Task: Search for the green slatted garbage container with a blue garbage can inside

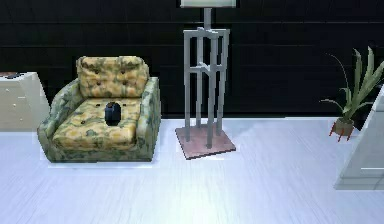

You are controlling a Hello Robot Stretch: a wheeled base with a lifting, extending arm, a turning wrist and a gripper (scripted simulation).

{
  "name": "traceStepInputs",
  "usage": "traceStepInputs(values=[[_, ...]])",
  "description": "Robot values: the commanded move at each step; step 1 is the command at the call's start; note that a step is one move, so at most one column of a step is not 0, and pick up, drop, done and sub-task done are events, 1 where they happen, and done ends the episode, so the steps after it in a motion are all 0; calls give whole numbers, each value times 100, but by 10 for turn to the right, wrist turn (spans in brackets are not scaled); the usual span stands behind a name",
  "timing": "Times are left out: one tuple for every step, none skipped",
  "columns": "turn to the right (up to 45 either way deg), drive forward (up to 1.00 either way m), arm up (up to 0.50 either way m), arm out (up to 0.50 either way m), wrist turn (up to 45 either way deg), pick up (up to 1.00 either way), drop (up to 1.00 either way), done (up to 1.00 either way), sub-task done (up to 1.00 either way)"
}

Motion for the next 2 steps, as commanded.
traceStepInputs(values=[[0, 60, 0, 0, 0, 0, 0, 0, 0], [-450, 0, 0, 0, 0, 0, 0, 0, 0]])
